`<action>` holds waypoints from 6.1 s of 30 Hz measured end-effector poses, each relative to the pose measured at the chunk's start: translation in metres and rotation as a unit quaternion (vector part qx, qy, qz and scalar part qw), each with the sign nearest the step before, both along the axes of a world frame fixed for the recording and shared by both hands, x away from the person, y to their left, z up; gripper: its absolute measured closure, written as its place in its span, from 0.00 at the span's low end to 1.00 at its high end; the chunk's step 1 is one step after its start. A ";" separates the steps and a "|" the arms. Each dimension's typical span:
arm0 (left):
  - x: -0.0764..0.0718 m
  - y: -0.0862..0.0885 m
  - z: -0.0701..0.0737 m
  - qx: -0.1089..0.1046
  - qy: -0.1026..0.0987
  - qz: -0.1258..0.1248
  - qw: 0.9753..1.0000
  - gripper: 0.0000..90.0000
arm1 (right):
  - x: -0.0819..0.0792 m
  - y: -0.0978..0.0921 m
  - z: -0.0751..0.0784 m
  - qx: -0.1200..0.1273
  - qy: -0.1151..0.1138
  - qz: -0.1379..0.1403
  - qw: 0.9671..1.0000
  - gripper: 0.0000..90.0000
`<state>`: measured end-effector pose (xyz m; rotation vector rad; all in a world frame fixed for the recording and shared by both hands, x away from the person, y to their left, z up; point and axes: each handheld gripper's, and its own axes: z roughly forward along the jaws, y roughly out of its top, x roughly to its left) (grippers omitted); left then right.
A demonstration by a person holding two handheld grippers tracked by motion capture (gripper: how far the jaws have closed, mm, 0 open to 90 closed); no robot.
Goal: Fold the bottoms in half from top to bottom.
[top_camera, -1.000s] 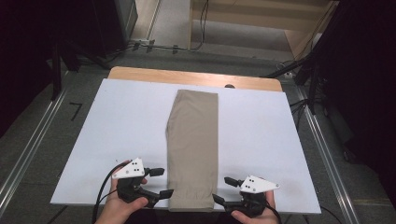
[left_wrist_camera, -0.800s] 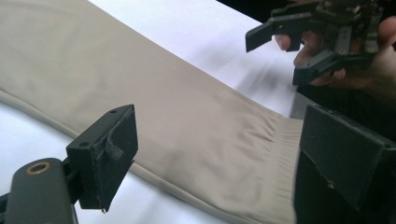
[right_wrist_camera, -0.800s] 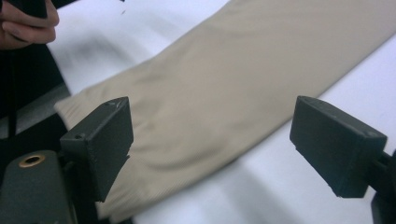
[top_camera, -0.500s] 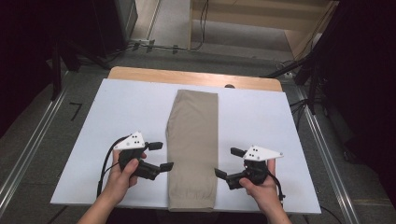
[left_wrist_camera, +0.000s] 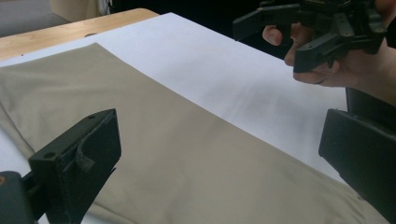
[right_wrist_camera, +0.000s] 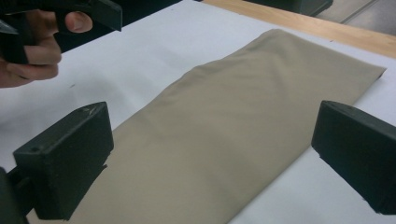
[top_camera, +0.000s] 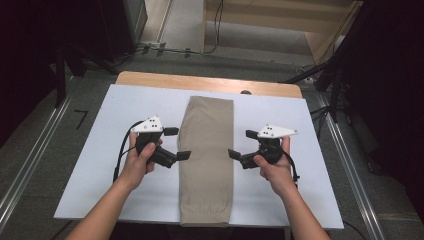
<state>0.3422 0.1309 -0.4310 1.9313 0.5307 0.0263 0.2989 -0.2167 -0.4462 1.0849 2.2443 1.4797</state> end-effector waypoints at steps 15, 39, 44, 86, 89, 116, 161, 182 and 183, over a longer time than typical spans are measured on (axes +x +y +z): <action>0.053 0.008 -0.005 -0.002 0.030 0.041 0.999 0.00 | 0.113 0.010 -0.005 -0.044 0.035 -0.045 0.997 0.18; 0.105 -0.012 -0.013 0.044 0.076 0.062 0.994 0.00 | 0.217 0.004 -0.071 -0.098 0.105 -0.148 0.978 0.49; 0.136 -0.030 -0.017 0.076 0.067 0.077 0.992 0.05 | 0.214 0.016 -0.074 -0.114 0.082 -0.154 0.978 0.57; 0.219 -0.066 -0.070 0.181 0.066 0.208 0.959 0.43 | 0.206 0.024 -0.075 -0.131 0.051 -0.113 0.983 0.93; 0.219 -0.066 -0.072 0.168 0.069 0.207 0.961 0.49 | 0.207 0.023 -0.075 -0.129 0.054 -0.112 0.984 0.93; 0.206 -0.048 0.052 0.006 -0.034 0.194 0.980 0.99 | 0.195 0.006 0.059 -0.068 -0.060 -0.153 0.984 0.95; -0.102 0.030 -0.059 0.012 -0.035 0.003 0.999 0.64 | -0.103 0.010 -0.050 -0.045 -0.077 0.075 0.993 0.64; -0.100 -0.007 -0.073 0.081 0.033 -0.027 0.996 0.80 | -0.106 0.037 -0.070 -0.060 0.036 0.045 0.997 0.89; -0.100 -0.008 -0.071 0.077 0.035 -0.032 0.996 0.74 | -0.107 0.037 -0.067 -0.062 0.033 0.051 0.996 0.84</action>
